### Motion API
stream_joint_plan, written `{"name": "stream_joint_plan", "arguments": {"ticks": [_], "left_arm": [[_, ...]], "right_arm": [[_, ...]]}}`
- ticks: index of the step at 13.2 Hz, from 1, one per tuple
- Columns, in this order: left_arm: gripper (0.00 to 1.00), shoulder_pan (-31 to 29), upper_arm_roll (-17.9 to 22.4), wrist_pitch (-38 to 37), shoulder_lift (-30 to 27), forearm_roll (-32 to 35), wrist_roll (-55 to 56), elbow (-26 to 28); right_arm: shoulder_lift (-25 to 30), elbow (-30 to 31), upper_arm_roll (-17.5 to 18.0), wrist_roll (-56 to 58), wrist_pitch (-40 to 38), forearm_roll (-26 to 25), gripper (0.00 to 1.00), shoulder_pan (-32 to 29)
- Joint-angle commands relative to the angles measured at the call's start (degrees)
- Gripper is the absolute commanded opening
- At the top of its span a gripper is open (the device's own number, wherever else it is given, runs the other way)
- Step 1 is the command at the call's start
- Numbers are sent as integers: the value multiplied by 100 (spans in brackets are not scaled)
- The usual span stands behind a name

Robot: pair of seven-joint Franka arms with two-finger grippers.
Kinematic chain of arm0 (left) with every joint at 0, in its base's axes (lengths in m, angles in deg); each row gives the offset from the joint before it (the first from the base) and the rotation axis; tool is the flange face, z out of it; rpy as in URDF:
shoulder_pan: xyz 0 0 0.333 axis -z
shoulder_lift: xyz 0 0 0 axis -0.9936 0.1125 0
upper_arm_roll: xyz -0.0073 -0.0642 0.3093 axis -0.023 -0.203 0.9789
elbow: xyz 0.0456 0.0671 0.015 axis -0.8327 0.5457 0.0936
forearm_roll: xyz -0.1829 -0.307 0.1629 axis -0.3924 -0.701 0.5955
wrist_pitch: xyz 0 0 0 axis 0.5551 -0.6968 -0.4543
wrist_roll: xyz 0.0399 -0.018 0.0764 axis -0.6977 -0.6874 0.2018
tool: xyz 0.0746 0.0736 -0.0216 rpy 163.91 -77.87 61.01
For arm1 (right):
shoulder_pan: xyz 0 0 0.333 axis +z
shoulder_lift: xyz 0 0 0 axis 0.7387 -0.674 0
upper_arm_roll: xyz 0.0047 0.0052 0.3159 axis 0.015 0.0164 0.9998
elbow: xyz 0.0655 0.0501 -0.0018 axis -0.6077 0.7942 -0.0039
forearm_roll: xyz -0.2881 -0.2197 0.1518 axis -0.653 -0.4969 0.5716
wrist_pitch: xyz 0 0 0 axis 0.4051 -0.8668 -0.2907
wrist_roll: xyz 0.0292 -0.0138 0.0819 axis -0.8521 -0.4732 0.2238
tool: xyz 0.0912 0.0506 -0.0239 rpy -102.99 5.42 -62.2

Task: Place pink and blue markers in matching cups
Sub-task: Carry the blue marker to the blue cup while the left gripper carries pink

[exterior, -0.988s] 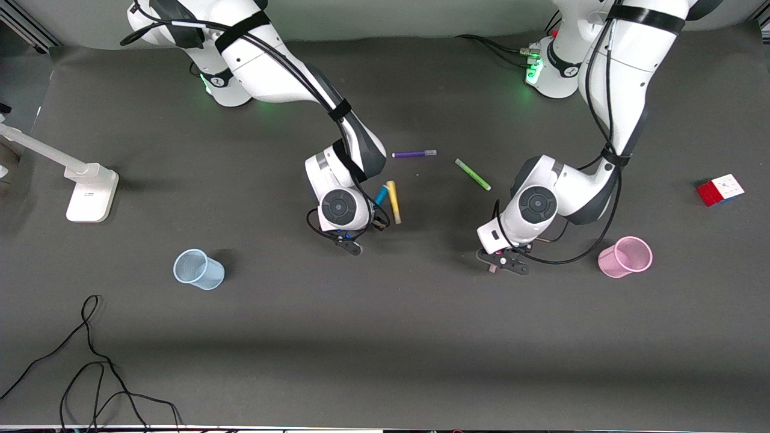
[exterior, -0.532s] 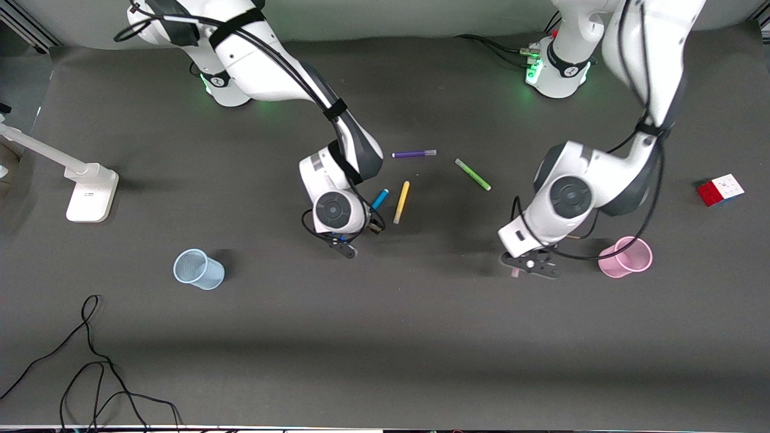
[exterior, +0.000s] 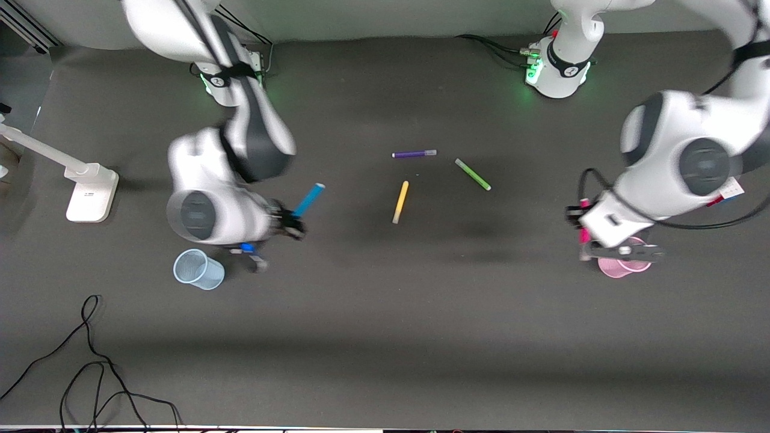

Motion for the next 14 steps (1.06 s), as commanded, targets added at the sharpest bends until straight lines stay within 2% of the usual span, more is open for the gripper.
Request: {"name": "stream_joint_plan", "arguments": {"ticks": [1,3,5,9,11,13,14], "left_arm": [[0,-717,-33,-593,-226,-167,-736,-191],[0,-1123,-24,-786,-280,-132,-1028,-226],[0,-1361,-16,-796,-271,-96,-1064,-279],[0,-1362,-16,-935,-17,-52,-968,-445],[0,-1318,-24,-1653,578,114,-837,-1145],[0,-1265,-24,-2445,1281,237,-696,-2006],[0,-1265,-33,-2692,1537,325,-600,-2263]], "right_arm": [[378,-261,-784,1113,-862,-336,0,51],[590,-95,-1120,1932,-988,-828,0,42],[468,-50,-1331,2443,-778,-980,0,-54],[345,607,-1341,2814,511,-1191,0,-344],[91,969,-1341,2806,1321,-1191,0,-344],[-330,987,-1332,2806,1840,-1148,0,-484],[-497,979,-1324,2806,2043,-1130,0,-511]]}}
